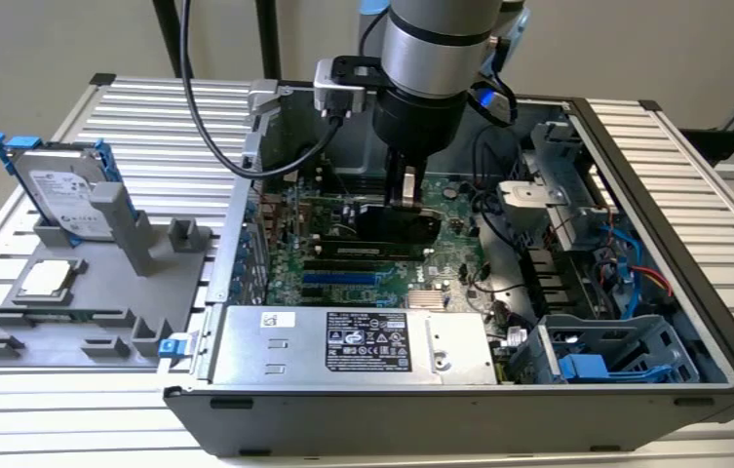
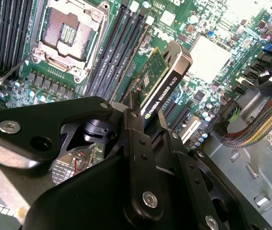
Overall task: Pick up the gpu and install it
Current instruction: 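Insert the gpu into the slot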
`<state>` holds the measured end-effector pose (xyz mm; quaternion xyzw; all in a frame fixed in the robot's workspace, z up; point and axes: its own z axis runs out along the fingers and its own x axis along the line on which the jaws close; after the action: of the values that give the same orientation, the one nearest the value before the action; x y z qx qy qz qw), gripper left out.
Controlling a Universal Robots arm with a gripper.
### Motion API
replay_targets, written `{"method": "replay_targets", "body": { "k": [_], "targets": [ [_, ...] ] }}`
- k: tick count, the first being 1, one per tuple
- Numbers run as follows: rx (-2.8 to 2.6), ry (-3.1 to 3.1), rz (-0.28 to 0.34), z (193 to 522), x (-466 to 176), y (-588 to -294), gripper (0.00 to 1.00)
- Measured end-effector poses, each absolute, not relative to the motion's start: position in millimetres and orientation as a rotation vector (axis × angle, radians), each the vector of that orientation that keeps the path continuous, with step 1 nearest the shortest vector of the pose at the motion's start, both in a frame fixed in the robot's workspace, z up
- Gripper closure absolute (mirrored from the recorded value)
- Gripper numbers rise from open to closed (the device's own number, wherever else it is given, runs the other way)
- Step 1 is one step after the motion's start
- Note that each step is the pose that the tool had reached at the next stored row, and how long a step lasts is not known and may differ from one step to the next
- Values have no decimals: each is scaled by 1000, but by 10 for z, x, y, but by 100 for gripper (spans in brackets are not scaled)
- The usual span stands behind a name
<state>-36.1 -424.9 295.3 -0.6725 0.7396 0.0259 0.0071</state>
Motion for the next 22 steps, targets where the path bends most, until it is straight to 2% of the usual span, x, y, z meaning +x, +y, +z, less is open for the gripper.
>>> {"method": "replay_targets", "body": {
  "k": [22],
  "targets": [
    [-2103, 2313, 81, 2892, -450, -4275, 100]
  ]
}}
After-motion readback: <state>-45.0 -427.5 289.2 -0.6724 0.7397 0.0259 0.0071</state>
